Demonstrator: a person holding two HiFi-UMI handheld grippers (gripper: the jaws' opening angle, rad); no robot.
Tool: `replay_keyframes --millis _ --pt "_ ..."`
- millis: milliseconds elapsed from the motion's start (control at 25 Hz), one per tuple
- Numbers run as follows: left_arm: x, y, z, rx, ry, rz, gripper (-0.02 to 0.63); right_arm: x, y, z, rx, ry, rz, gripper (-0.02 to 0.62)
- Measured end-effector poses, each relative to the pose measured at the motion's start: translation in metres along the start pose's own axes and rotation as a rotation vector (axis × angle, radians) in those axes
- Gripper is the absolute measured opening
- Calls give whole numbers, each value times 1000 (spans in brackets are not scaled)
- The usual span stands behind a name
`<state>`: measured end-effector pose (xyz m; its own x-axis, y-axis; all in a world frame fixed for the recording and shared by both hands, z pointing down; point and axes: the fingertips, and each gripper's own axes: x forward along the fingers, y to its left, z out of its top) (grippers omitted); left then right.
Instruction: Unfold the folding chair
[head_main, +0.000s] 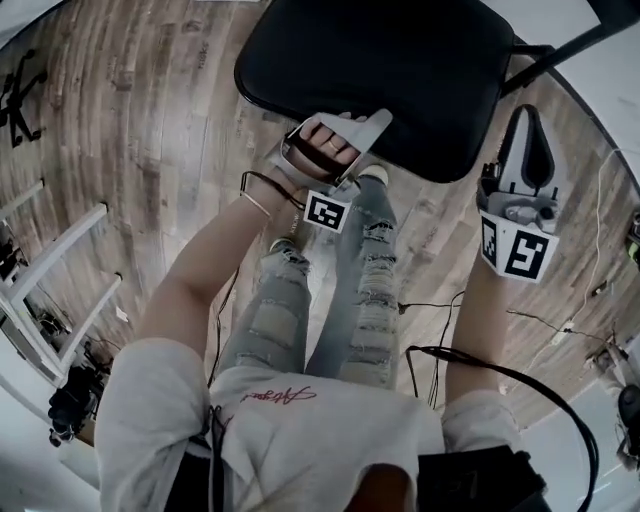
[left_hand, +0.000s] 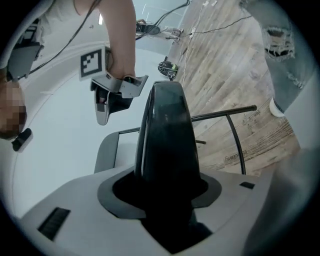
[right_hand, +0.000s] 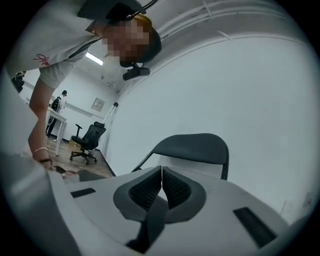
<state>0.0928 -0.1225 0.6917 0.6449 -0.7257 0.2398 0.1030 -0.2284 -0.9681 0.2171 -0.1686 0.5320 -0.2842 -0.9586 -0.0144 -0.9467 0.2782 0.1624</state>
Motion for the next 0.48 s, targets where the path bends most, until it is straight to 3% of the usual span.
replay_keyframes --millis 200,480 --pt "-11 -19 1 4 -7 70 236 -26 73 -19 84 -20 -44 18" --pt "-56 -84 11 20 -20 99 259 -60 141 -51 43 -8 -29 18"
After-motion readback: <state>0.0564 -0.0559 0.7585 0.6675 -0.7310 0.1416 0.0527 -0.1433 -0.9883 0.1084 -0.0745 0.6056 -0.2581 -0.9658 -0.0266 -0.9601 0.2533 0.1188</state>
